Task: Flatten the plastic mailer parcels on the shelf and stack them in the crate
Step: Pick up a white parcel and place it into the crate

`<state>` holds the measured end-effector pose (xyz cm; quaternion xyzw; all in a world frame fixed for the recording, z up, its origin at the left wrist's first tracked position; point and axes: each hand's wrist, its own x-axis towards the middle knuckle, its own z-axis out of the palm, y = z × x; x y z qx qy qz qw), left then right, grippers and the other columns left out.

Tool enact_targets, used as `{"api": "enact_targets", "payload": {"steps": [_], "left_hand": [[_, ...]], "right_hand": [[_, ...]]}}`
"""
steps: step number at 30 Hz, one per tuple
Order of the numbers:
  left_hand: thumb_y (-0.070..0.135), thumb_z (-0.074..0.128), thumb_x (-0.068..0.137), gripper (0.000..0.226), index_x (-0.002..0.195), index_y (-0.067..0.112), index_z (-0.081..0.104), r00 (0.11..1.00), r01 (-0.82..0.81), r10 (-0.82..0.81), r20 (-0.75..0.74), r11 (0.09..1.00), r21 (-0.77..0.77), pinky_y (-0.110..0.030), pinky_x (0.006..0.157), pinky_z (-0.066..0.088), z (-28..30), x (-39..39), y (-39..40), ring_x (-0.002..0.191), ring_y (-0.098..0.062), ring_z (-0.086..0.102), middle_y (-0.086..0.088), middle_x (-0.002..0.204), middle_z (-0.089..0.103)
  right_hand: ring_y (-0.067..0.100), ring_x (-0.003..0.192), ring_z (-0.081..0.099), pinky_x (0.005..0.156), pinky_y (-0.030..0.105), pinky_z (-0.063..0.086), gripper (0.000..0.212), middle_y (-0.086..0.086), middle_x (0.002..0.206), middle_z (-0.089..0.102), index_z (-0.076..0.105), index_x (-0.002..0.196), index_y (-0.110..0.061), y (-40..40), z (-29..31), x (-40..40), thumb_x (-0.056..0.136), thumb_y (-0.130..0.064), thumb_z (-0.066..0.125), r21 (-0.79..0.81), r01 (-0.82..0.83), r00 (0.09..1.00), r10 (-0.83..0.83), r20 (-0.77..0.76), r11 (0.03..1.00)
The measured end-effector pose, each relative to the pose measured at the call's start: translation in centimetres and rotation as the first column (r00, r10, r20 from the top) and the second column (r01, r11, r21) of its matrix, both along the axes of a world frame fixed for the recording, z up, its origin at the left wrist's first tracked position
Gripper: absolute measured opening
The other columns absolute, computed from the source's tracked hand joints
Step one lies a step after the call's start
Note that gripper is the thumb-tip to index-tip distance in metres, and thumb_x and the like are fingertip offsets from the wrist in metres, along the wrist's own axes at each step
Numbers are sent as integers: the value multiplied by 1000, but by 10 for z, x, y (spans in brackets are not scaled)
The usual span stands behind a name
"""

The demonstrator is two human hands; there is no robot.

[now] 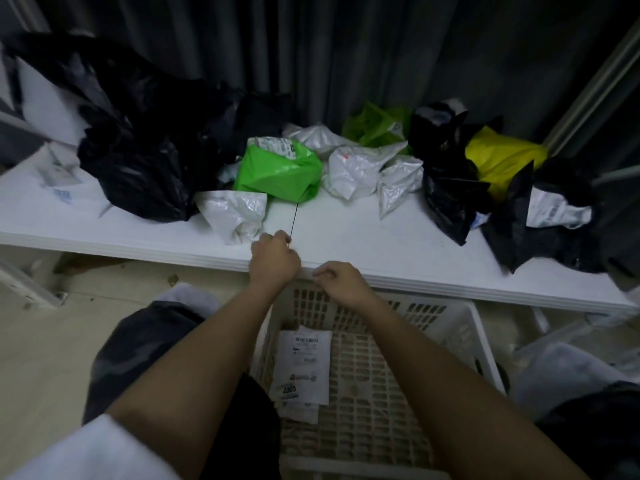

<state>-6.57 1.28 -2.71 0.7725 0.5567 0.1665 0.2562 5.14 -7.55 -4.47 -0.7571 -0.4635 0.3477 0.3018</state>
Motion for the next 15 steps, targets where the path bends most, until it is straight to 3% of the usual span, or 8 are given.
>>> {"api": "enact_targets", "payload": {"steps": [2,5,9,12,15], "left_hand": [[8,50,85,45,130,9,49,997,-69,73,-28,992,106,-42,97,36,10,-8,15,127,-37,31,-20,135,39],[10,57,80,59,137,15,43,983,-98,131,-127,965,243,-43,104,28,10,-18,47,133,-37,23,-17,145,26],[25,62,82,70,143,23,27,901,14,76,-427,979,203,-47,114,11,1,-23,88,142,-37,6,-16,154,8],[33,56,88,53,137,20,39,816,117,65,-574,955,274,-44,113,20,-4,-27,105,136,-34,21,-13,147,26],[27,51,92,39,130,19,50,773,213,35,-633,926,311,-40,104,30,-2,-30,109,127,-32,35,-9,134,44]], "right_hand": [[16,82,61,67,22,43,17,3,94,65,69,99,-17,18,10,-3,91,-15,53,36,4,1000,-3,-21,999],[18,86,63,76,24,46,17,0,87,63,70,99,-17,55,15,-6,90,-14,56,80,18,999,-15,-41,997],[22,96,64,82,27,47,17,1,93,63,70,99,-16,97,15,-4,91,-14,55,78,24,998,-19,-64,997],[22,98,63,82,26,46,19,0,93,62,70,99,-15,110,6,-1,91,-13,53,61,5,999,-1,-51,998],[16,89,59,77,22,41,18,-2,89,61,70,100,-13,107,-3,2,92,-12,53,50,-9,999,11,-43,999]]}}
